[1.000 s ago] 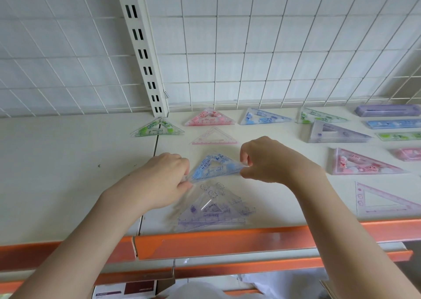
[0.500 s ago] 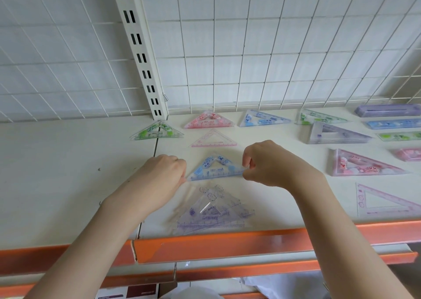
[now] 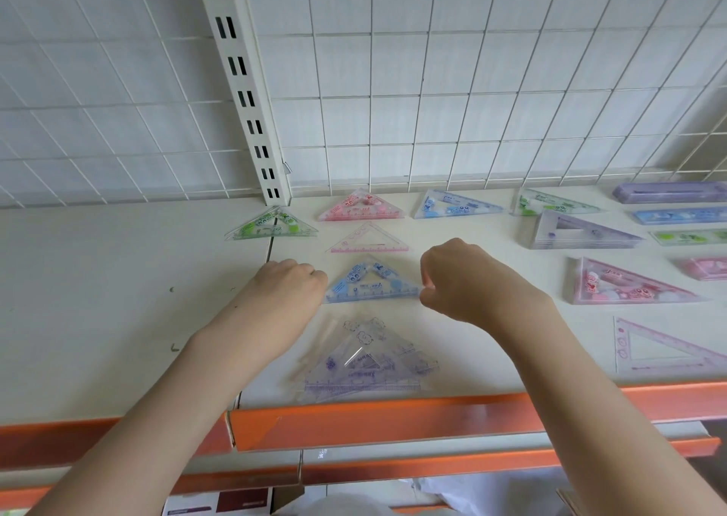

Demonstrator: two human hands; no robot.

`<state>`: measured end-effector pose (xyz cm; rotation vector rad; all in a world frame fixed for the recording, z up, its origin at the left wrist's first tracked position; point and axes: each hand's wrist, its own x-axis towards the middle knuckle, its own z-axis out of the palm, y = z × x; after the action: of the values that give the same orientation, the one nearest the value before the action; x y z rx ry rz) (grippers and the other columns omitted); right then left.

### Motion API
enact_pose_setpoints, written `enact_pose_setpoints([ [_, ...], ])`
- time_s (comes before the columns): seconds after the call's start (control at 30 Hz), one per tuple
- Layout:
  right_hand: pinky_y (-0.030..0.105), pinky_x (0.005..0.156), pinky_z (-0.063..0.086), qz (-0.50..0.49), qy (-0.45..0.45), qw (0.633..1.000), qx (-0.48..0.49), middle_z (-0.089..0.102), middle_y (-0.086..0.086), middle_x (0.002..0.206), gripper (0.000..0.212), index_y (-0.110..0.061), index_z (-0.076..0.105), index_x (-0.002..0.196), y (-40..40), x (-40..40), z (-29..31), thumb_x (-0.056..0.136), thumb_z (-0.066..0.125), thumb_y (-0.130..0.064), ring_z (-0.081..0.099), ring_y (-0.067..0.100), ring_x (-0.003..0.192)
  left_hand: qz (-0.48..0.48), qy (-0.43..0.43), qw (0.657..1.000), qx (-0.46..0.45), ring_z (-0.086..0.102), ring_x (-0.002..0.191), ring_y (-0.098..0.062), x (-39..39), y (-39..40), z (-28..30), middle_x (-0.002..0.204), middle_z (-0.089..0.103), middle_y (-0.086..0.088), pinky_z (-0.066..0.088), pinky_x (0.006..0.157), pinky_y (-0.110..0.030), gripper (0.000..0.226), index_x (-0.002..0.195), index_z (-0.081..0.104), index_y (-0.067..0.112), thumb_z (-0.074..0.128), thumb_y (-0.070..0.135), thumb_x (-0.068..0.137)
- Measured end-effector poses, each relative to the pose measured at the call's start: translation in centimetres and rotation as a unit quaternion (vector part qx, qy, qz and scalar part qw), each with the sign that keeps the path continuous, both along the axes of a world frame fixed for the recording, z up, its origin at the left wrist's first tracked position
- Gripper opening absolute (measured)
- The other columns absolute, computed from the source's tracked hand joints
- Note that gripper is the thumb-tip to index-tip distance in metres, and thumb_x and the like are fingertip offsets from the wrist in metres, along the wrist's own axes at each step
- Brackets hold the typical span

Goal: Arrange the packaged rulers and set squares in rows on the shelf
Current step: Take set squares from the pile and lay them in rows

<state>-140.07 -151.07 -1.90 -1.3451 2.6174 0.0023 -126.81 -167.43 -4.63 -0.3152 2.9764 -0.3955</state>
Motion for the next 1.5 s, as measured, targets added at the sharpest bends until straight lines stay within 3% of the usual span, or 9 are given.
enact_pose_setpoints([
  [0.17,0.024,0.046,0.026,0.032,0.047,0.998,0.019,0.037,0.003,0.065,0.022,-0.006,0.040,0.066,-0.4,0.4,0.0,0.087,0.047,-0.006,0.035,0.017,0.052,-0.009,-0.012,0.999,-0.029,0.050,0.106,-0.020,-0.3,0.1,0.0,0.110,0.053,0.001,0.032,0.078,-0.025,0.012,0.108,0.046,0.016,0.045,0.014,0.096],
  [0.37,0.027,0.054,0.036,0.038,0.032,0.999,0.015,0.041,0.003,0.070,0.015,-0.001,0.058,0.089,0.0,-0.2,0.0,0.087,0.049,-0.013,0.049,0.027,0.070,-0.003,-0.003,1.000,-0.008,0.052,0.104,-0.020,-0.3,-0.4,-0.1,0.108,0.055,0.001,0.037,0.082,-0.027,0.012,0.107,0.049,0.016,0.046,0.013,0.096],
  [0.6,0.030,0.061,0.037,0.031,0.025,0.999,0.005,0.062,0.015,0.091,0.019,0.001,0.061,0.093,0.4,-0.3,-0.2,0.086,0.047,-0.008,0.042,0.024,0.067,-0.009,0.035,0.999,0.037,0.053,0.097,-0.023,-0.4,-0.5,-0.6,0.101,0.057,-0.003,0.038,0.081,-0.030,0.012,0.102,0.053,0.012,0.050,0.006,0.092],
  [0.83,0.029,0.057,0.034,0.026,0.030,0.999,0.003,0.044,0.006,0.071,0.011,-0.005,0.055,0.079,0.6,-0.1,-0.1,0.085,0.046,-0.008,0.040,0.026,0.064,-0.014,0.041,0.998,0.050,0.052,0.097,-0.024,-0.4,-0.7,-0.6,0.102,0.057,-0.004,0.038,0.082,-0.030,0.013,0.102,0.053,0.012,0.048,0.005,0.093],
  [0.97,0.028,0.053,0.034,0.012,0.020,1.000,0.004,0.048,0.007,0.076,0.012,-0.004,0.057,0.085,0.7,0.0,0.0,0.086,0.047,-0.010,0.047,0.027,0.067,-0.012,0.034,0.997,0.065,0.052,0.101,-0.025,-0.2,-0.6,-0.4,0.105,0.056,-0.005,0.040,0.087,-0.032,0.013,0.105,0.053,0.011,0.042,0.011,0.098],
  [1.2,0.034,0.069,0.048,-0.011,0.000,1.000,-0.012,0.060,0.012,0.098,0.023,-0.003,0.062,0.099,1.1,-0.5,0.0,0.086,0.051,-0.019,0.059,0.030,0.084,0.017,0.047,0.992,0.115,0.050,0.105,-0.022,0.5,-0.6,0.6,0.108,0.057,-0.002,0.038,0.090,-0.030,0.021,0.106,0.053,0.014,0.039,0.028,0.099],
  [1.27,0.037,0.076,0.050,-0.025,-0.017,0.998,-0.051,0.061,0.005,0.098,0.023,-0.010,0.062,0.101,1.8,-0.7,0.2,0.086,0.051,-0.022,0.057,0.026,0.090,0.026,0.075,0.987,0.139,0.049,0.106,-0.020,1.5,-0.4,1.3,0.108,0.057,0.000,0.038,0.090,-0.029,0.024,0.109,0.053,0.015,0.042,0.033,0.098],
  [1.4,0.025,0.077,0.042,0.016,-0.065,0.995,-0.076,0.057,-0.011,0.089,0.021,-0.024,0.061,0.106,3.4,0.3,0.8,0.087,0.056,-0.032,0.047,0.009,0.086,0.057,0.102,0.963,0.243,0.049,0.096,-0.008,4.5,1.1,2.6,0.104,0.055,0.009,0.035,0.081,-0.021,0.032,0.114,0.055,0.020,0.047,0.043,0.092],
  [1.5,0.020,0.077,0.038,0.058,-0.092,0.992,-0.063,0.052,-0.016,0.093,0.028,-0.029,0.058,0.110,3.7,1.8,1.0,0.086,0.058,-0.042,0.044,0.004,0.086,0.069,0.096,0.949,0.292,0.049,0.095,-0.001,5.8,2.2,2.5,0.103,0.051,0.017,0.039,0.086,-0.019,0.039,0.117,0.053,0.026,0.050,0.050,0.087],
])
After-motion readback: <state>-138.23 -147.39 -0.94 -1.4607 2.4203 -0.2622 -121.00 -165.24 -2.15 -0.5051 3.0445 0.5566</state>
